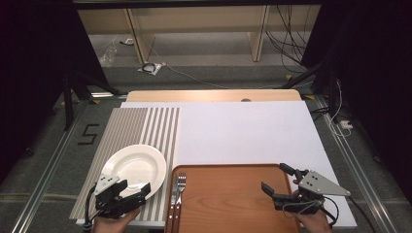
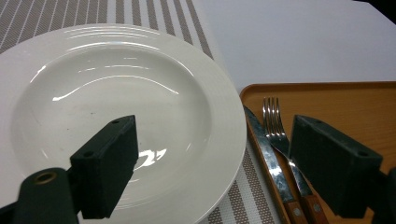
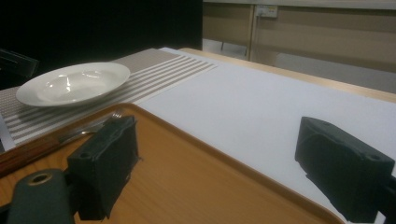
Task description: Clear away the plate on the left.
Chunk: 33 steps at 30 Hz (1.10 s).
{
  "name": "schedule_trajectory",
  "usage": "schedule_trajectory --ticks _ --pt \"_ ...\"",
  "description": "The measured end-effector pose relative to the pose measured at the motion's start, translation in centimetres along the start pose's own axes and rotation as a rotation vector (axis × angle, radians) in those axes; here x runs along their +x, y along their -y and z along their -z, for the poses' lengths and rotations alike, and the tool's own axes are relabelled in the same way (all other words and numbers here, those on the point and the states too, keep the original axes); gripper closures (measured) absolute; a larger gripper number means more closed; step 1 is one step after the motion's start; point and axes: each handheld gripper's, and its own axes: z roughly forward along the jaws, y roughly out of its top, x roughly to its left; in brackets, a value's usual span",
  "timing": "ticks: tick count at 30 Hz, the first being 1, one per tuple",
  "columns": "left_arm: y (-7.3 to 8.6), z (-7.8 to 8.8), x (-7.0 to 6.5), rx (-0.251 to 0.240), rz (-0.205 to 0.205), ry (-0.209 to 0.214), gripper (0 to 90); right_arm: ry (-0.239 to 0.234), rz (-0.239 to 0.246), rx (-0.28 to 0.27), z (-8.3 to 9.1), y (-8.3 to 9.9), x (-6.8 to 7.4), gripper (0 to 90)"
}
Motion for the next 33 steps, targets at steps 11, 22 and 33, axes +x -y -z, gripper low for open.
schedule_trajectory --ticks 11,22,33 --pt "0.3 0.8 1.3 -0.011 0.062 -0.079 15.7 0.001 0.001 0.001 -0.1 0.0 0.0 14.1" --pt "1.0 1.9 3.4 -0.028 0.188 -0.142 15.7 -0.001 -0.002 -0.002 -0.1 0.0 0.0 14.1" --pt "1.8 2.6 5.5 -0.046 0.388 -0.127 15.7 0.0 0.0 0.001 -0.1 0.0 0.0 14.1"
